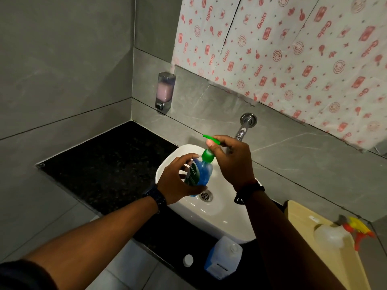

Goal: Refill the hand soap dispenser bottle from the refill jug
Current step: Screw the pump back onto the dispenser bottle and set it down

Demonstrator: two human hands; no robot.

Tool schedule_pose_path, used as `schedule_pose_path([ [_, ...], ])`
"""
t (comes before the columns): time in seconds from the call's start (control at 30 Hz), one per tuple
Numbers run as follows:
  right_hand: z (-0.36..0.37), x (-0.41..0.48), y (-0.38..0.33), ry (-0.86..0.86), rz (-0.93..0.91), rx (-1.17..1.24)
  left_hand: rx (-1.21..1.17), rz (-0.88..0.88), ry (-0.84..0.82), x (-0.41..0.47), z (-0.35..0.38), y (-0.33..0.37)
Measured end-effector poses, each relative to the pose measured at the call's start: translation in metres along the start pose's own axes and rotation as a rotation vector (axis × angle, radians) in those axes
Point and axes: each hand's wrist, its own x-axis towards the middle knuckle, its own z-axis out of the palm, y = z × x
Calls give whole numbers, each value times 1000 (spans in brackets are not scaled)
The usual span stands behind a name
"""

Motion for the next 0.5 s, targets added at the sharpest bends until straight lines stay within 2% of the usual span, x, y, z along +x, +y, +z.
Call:
schedule_pose_path([
  [0.2, 1, 3, -2, -344, 37, 57, 11, -10, -4, -12, -15, -16],
  [0.27, 12, -4, 2, -280, 46, 65, 38, -47, 8, -21, -23, -28],
  [0.4, 59, -47, 21, 50, 162, 72, 151, -131, 127, -48, -41, -66],
  [0.43, 75, -65, 29, 62, 184, 37, 150, -166, 154, -55, -46, -78],
  [0.5, 104, -102, 47, -24, 227, -69, 136, -243, 205, -69, -56, -99],
])
